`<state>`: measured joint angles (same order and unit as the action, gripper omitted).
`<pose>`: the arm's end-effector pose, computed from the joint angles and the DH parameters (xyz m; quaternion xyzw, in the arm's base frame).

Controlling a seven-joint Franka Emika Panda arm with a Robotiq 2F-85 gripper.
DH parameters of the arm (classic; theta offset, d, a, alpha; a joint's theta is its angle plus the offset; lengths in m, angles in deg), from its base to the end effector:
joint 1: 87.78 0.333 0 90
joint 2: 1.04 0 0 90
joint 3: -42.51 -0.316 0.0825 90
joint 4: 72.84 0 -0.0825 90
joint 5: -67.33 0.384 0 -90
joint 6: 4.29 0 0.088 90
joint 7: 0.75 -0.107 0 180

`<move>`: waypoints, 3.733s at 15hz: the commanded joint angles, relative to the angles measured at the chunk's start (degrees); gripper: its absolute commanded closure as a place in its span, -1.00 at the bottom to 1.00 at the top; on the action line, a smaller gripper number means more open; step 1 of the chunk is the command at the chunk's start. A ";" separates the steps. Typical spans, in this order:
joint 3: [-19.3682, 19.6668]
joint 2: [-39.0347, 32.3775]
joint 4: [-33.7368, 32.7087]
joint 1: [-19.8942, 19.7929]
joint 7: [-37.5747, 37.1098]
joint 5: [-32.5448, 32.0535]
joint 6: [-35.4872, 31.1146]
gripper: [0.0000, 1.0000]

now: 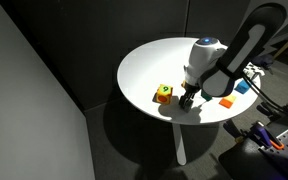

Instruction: Pick up the gray block and put it on top of the orange block

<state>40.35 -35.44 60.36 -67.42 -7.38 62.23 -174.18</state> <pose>0.4604 0.1995 0.0867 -0.9838 -0.1778 -0.0195 0.0070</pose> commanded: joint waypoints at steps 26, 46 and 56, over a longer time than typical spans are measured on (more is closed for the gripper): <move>0.82 15.70 3.31 -7.33 1.21 -1.48 16.15 0.39; 2.38 24.76 14.76 -14.44 3.69 -5.38 13.31 0.39; 2.94 23.30 18.98 -20.20 10.23 -3.26 6.94 0.39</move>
<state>43.04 -12.86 77.58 -86.18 0.01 58.14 -164.94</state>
